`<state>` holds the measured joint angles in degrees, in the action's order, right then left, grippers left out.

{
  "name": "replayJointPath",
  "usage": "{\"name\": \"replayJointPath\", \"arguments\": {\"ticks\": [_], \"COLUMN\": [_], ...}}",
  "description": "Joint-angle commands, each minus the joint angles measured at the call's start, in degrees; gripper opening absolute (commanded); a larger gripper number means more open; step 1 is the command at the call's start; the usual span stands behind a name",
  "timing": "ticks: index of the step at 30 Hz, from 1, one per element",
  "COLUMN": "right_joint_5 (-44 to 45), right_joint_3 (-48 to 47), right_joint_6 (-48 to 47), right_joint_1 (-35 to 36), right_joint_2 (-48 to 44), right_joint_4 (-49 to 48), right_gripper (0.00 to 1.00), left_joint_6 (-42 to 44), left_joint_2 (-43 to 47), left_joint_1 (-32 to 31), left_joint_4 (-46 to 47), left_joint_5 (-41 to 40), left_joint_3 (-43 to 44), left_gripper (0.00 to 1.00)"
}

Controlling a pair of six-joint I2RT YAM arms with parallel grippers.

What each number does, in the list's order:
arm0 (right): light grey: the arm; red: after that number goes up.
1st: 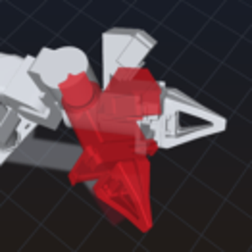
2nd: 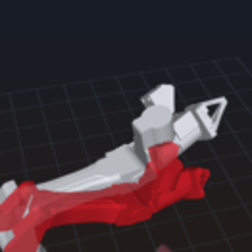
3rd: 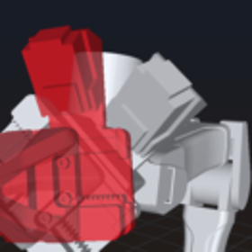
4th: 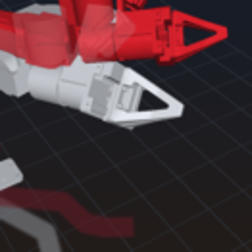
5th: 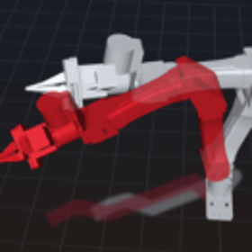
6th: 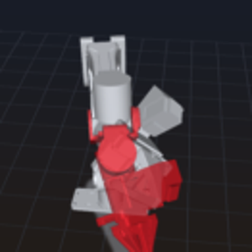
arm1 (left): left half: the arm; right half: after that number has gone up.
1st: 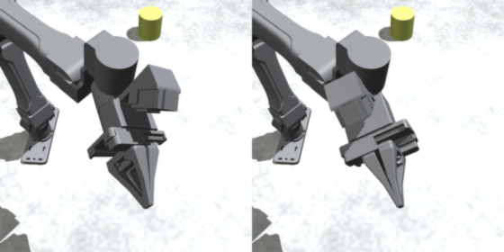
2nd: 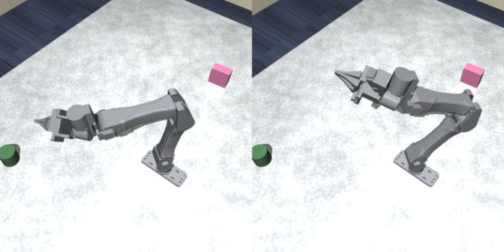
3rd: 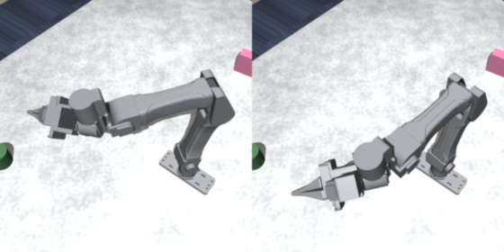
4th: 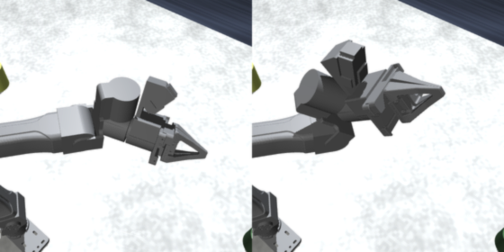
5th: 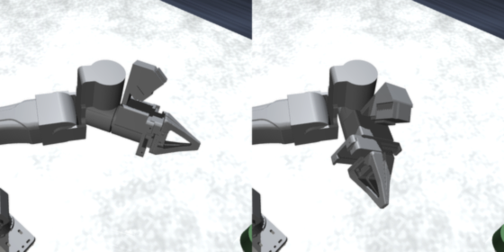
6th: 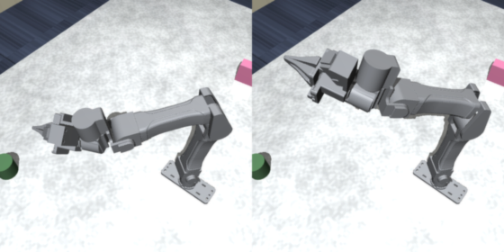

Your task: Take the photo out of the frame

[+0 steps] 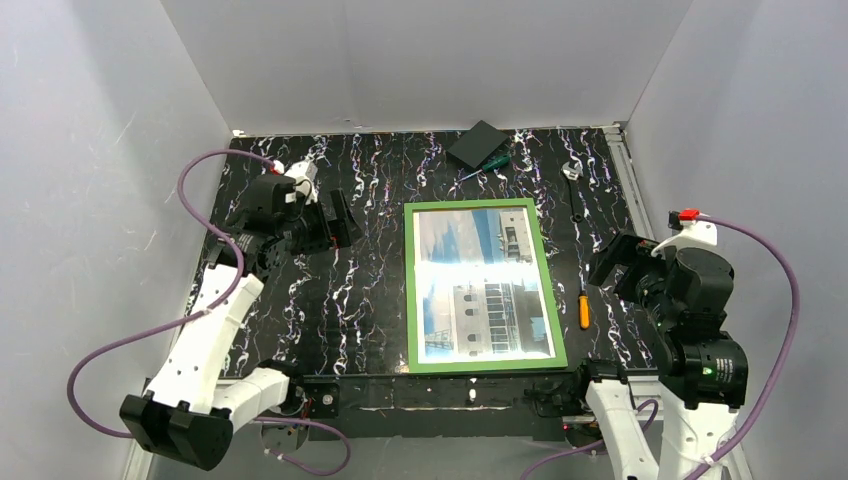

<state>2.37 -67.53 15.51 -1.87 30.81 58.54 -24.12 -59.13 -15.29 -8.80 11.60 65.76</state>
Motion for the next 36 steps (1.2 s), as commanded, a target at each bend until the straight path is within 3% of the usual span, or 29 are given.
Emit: {"name": "replayJointPath", "arguments": {"ticks": [1,8,14,19,21,26,28,36], "right_joint_5": [1.58,-0.06,-1.82,-7.37,-9.24,-18.45,-17.46,5.01], "right_joint_3": [1.76,3.55,9.46,12.99,12.64,16.18,17.97,14.04], "right_joint_6": [1.35,2.99,9.69,10.24,9.64,10.35,12.30,27.68], "right_joint_1": [-0.29,-0.26,-0.31,-0.25,-0.24,0.41,3.60,29.98], "right_joint_2": [0.28,3.03,4.07,6.99,8.24,9.92,11.75,22.77], "right_joint_4": [-2.09,0.09,-1.59,-3.59,-3.50,-9.53,-11.69,-14.84], "right_gripper": [1.00,1.00,1.00,1.00,0.96,0.95,0.94,0.90], "left_joint_6": [-0.64,-3.53,-4.42,-5.60,-6.08,-7.81,-7.62,-6.60], "left_joint_2": [-3.05,-11.27,-17.73,-22.65,-24.35,-28.83,-29.19,-28.59], "left_joint_1": [-0.97,-1.70,-3.59,-5.27,-6.09,-7.01,-7.03,-6.65], "left_joint_4": [-1.91,-2.21,-2.54,-2.98,-2.91,-2.81,-2.94,-7.23], "left_joint_5": [2.77,8.40,12.36,13.73,14.05,17.14,17.97,15.06], "left_joint_3": [0.23,-0.73,-0.85,-1.15,-1.71,-1.58,-0.62,2.37], "left_gripper": [1.00,1.00,1.00,1.00,1.00,0.94,0.94,0.96]}}
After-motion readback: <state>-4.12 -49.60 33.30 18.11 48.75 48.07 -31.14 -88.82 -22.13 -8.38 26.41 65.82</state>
